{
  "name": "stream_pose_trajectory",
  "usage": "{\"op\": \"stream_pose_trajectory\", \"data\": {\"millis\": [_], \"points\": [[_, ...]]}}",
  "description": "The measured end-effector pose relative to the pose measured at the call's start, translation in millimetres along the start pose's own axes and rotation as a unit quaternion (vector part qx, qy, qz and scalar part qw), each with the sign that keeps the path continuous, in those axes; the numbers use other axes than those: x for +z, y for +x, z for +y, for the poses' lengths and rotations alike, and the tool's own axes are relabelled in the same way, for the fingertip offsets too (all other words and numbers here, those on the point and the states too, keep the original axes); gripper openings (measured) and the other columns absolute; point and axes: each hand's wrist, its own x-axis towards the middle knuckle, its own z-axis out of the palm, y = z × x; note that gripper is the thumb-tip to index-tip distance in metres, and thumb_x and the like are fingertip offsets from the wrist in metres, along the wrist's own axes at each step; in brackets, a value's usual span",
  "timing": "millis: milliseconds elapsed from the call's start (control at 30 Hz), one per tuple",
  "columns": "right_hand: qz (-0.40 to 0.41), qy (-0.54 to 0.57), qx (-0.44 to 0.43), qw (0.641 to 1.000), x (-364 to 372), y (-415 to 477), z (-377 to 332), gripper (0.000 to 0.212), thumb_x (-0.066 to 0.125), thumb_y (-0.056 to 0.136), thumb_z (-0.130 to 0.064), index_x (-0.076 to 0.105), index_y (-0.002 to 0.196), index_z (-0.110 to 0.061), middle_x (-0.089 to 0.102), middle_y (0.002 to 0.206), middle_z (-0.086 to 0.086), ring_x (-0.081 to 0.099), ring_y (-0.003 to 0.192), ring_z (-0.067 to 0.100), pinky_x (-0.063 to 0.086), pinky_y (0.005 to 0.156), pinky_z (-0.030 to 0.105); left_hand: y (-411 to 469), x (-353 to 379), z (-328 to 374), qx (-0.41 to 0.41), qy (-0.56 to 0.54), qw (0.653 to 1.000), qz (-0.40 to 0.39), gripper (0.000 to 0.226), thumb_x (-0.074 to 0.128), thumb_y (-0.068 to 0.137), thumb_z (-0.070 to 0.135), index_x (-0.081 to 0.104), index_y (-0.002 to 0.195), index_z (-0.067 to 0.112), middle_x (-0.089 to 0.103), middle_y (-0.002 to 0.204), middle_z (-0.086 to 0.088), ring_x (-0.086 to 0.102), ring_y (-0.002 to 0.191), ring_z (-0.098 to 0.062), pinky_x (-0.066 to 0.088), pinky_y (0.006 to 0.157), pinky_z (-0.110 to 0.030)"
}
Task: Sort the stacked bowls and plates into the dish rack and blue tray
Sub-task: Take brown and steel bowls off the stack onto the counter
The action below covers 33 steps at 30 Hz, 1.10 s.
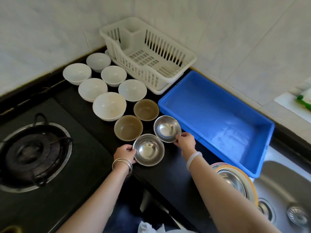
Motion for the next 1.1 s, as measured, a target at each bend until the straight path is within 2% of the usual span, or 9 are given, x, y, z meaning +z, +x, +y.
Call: {"op": "stream_pose_trajectory", "data": {"millis": [200, 367, 467, 567, 633, 733, 833, 933, 1100], "points": [[-0.012, 0.02, -0.002, 1.0, 6, 0, -1, 0.011, 0.062, 0.089, -0.01, 0.055, 0.096, -0.015, 0.059, 0.098, 0.005, 0.064, 0.086, 0.017, 0.053, 0.055, 0.021, 1, -2, -1, 0.006, -0.001, 1.0, 0.018, 0.01, 0.06, 0.084, 0.005, 0.064, 0.092, 0.008, 0.06, 0.078, -0.005, 0.06, 0.069, -0.02, 0.054, 0.063, -0.031], [-0.017, 0.028, -0.006, 0.999, 6, -2, 0, 0.014, 0.062, 0.089, -0.011, 0.056, 0.102, -0.012, 0.061, 0.099, 0.006, 0.065, 0.081, 0.014, 0.053, 0.051, 0.018, 0, -3, 1, 0.009, -0.001, 1.0, 0.027, 0.008, 0.059, 0.084, 0.004, 0.064, 0.087, 0.011, 0.062, 0.086, -0.008, 0.062, 0.076, -0.025, 0.055, 0.065, -0.033], [-0.023, 0.023, -0.003, 0.999, 5, -3, 0, 0.019, 0.061, 0.091, -0.015, 0.057, 0.109, -0.01, 0.062, 0.102, 0.008, 0.067, 0.081, 0.016, 0.054, 0.056, 0.022, -1, -4, 2, 0.014, 0.005, 0.999, 0.035, 0.012, 0.059, 0.084, 0.005, 0.066, 0.093, 0.009, 0.063, 0.09, -0.007, 0.063, 0.079, -0.023, 0.055, 0.063, -0.03], [-0.035, 0.006, -0.005, 0.999, 1, -5, 1, 0.022, 0.057, 0.093, -0.02, 0.056, 0.113, -0.01, 0.064, 0.104, 0.008, 0.068, 0.082, 0.017, 0.055, 0.062, 0.025, -3, -5, 3, 0.026, 0.017, 0.999, 0.044, 0.018, 0.059, 0.084, 0.006, 0.066, 0.1, 0.008, 0.064, 0.091, -0.005, 0.061, 0.072, -0.017, 0.054, 0.063, -0.028], [-0.044, -0.001, -0.01, 0.999, -2, -6, 2, 0.023, 0.055, 0.094, -0.021, 0.056, 0.115, -0.011, 0.064, 0.105, 0.008, 0.067, 0.084, 0.016, 0.055, 0.067, 0.027, -5, -6, 5, 0.037, 0.038, 0.998, 0.046, 0.019, 0.058, 0.084, 0.007, 0.067, 0.102, 0.009, 0.067, 0.095, -0.008, 0.062, 0.072, -0.016, 0.057, 0.071, -0.033], [-0.049, -0.038, -0.03, 0.998, -9, -11, 3, 0.026, 0.053, 0.095, -0.023, 0.059, 0.117, -0.013, 0.064, 0.099, 0.002, 0.063, 0.087, 0.014, 0.054, 0.078, 0.031, -11, -8, 7, 0.066, 0.089, 0.993, 0.048, 0.025, 0.056, 0.086, 0.01, 0.065, 0.108, 0.009, 0.068, 0.108, -0.01, 0.065, 0.094, -0.025, 0.054, 0.089, -0.042], [-0.041, -0.114, -0.09, 0.989, -22, -23, 0, 0.031, 0.05, 0.094, -0.027, 0.061, 0.119, -0.012, 0.066, 0.106, 0.005, 0.062, 0.096, 0.019, 0.053, 0.089, 0.037, -23, -11, 12, 0.107, 0.162, 0.979, 0.063, 0.028, 0.054, 0.087, 0.014, 0.064, 0.113, 0.011, 0.068, 0.112, -0.007, 0.064, 0.103, -0.025, 0.049, 0.092, -0.035], [-0.018, -0.184, -0.165, 0.969, -43, -40, -5, 0.029, 0.049, 0.094, -0.028, 0.063, 0.115, -0.015, 0.067, 0.105, 0.004, 0.062, 0.098, 0.021, 0.046, 0.081, 0.03, -38, -9, 19, 0.15, 0.209, 0.963, 0.072, 0.028, 0.053, 0.088, 0.015, 0.064, 0.113, 0.013, 0.068, 0.113, -0.004, 0.061, 0.107, -0.023, 0.046, 0.086, -0.03], [0.052, -0.243, -0.231, 0.941, -102, -70, 1, 0.017, 0.051, 0.092, -0.027, 0.066, 0.095, -0.02, 0.064, 0.082, -0.006, 0.056, 0.079, 0.016, 0.037, 0.066, 0.028, -65, 23, 30, 0.221, 0.223, 0.949, 0.025, 0.024, 0.055, 0.088, 0.015, 0.065, 0.109, 0.013, 0.069, 0.108, -0.005, 0.063, 0.102, -0.022, 0.045, 0.087, -0.028]]}}
